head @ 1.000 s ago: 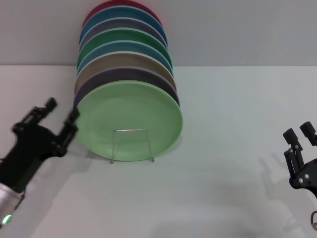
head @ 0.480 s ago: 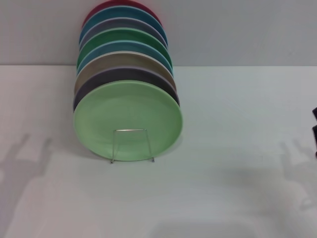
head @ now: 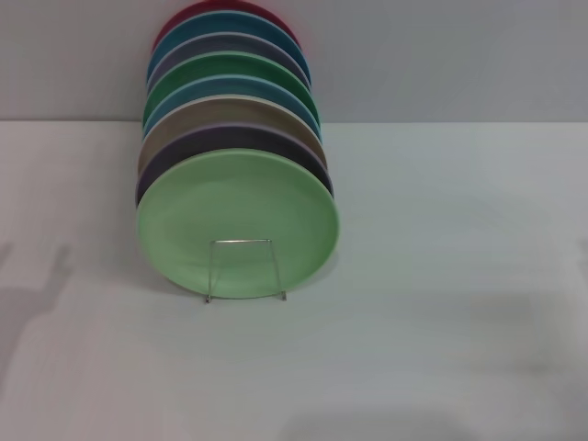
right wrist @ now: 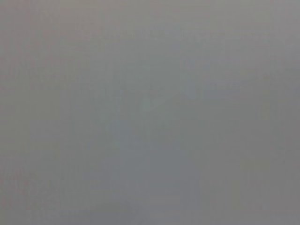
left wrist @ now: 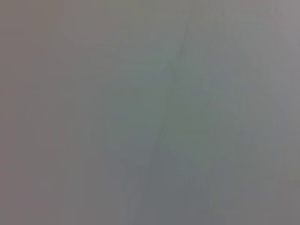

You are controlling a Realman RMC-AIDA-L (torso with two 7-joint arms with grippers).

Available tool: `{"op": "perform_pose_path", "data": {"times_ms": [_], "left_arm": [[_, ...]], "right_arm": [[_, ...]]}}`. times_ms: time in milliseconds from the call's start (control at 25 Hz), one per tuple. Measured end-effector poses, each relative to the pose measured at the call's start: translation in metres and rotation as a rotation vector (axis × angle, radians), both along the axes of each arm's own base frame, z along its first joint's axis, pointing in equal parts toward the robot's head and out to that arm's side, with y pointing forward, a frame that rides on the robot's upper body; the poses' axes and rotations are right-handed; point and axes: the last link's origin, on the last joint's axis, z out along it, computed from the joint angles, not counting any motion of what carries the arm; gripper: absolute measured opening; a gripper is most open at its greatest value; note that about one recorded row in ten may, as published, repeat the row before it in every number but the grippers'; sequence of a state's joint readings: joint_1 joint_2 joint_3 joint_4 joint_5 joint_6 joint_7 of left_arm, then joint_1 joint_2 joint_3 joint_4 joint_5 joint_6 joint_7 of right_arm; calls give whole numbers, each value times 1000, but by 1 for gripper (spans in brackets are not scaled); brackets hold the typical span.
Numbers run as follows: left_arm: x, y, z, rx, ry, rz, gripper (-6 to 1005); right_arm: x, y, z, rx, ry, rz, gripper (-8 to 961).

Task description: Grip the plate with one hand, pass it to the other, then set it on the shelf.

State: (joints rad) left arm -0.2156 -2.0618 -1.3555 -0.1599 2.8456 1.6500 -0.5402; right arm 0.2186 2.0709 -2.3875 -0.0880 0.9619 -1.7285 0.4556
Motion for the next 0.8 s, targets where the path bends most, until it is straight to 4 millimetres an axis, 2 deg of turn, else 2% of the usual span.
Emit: {"op": "perform_pose_path", "data": {"times_ms": [280,600,800], "left_arm": [[-5,4,0,4,14,42,844],[-2,14,-6,2,60,65,844],[-4,19,-4,19,65,94,844]], "right_arm": [[5,12,1,10,14,-62,678],[3,30,2,16,21,-84,678],[-1,34,3,44,-4,-79,678]]}}
